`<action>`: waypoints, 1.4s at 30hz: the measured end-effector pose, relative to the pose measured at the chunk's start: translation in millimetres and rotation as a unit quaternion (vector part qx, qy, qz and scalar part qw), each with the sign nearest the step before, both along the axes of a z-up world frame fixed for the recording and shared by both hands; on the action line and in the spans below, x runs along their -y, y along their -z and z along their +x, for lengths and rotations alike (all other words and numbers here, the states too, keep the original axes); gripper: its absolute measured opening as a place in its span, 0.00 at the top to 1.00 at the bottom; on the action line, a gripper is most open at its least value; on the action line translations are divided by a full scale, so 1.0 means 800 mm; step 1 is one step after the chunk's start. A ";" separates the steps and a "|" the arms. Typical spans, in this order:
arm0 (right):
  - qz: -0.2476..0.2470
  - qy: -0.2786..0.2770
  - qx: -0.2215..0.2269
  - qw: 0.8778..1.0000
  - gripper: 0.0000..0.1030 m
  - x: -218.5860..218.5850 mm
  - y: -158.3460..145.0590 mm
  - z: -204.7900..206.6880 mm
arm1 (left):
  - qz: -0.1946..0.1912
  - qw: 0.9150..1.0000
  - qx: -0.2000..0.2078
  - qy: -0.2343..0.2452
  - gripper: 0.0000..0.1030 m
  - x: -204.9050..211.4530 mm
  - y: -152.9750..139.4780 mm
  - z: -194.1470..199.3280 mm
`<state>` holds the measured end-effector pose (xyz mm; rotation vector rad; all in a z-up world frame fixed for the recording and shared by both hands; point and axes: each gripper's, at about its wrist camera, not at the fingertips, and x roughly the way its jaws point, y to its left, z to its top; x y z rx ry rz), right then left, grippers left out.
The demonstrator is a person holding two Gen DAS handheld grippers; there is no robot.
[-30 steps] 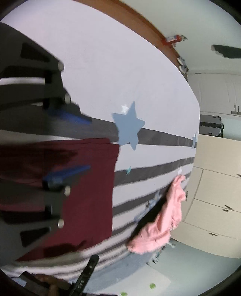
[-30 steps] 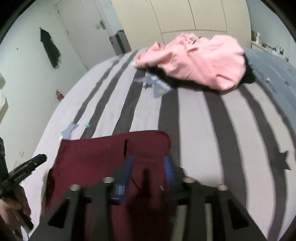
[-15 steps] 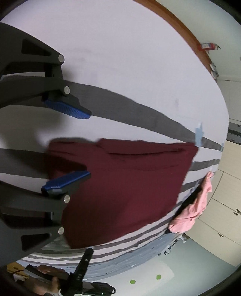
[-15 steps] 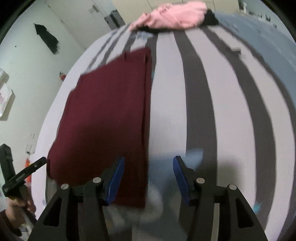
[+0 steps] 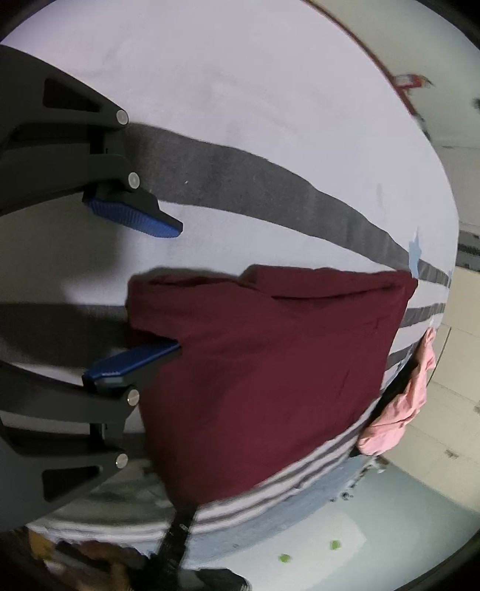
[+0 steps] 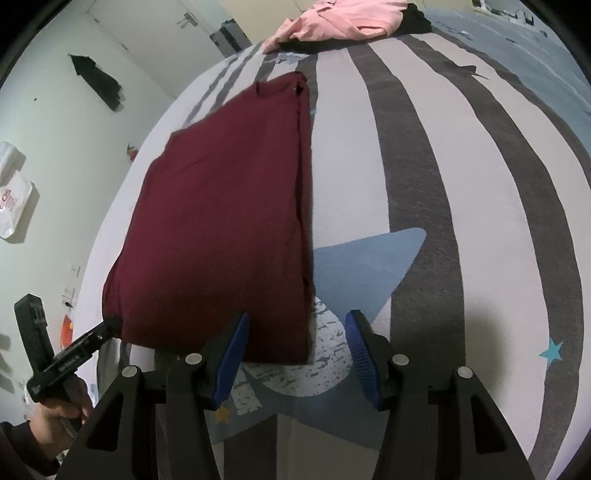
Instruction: Fold clothes
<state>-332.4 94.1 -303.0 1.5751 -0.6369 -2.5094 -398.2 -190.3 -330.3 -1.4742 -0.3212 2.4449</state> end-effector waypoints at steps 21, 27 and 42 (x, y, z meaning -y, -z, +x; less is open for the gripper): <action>0.018 -0.057 -0.014 0.998 0.66 0.025 0.011 -0.019 | -0.040 0.998 -0.027 0.037 0.76 -0.036 0.002 -0.011; 0.012 -0.067 -0.015 0.998 0.88 0.023 0.004 -0.016 | -0.054 0.997 -0.038 0.037 0.88 -0.035 -0.016 -0.002; -0.021 -0.079 0.041 0.996 0.92 0.026 -0.026 0.105 | -0.049 0.999 0.017 0.010 0.90 -0.005 -0.044 0.113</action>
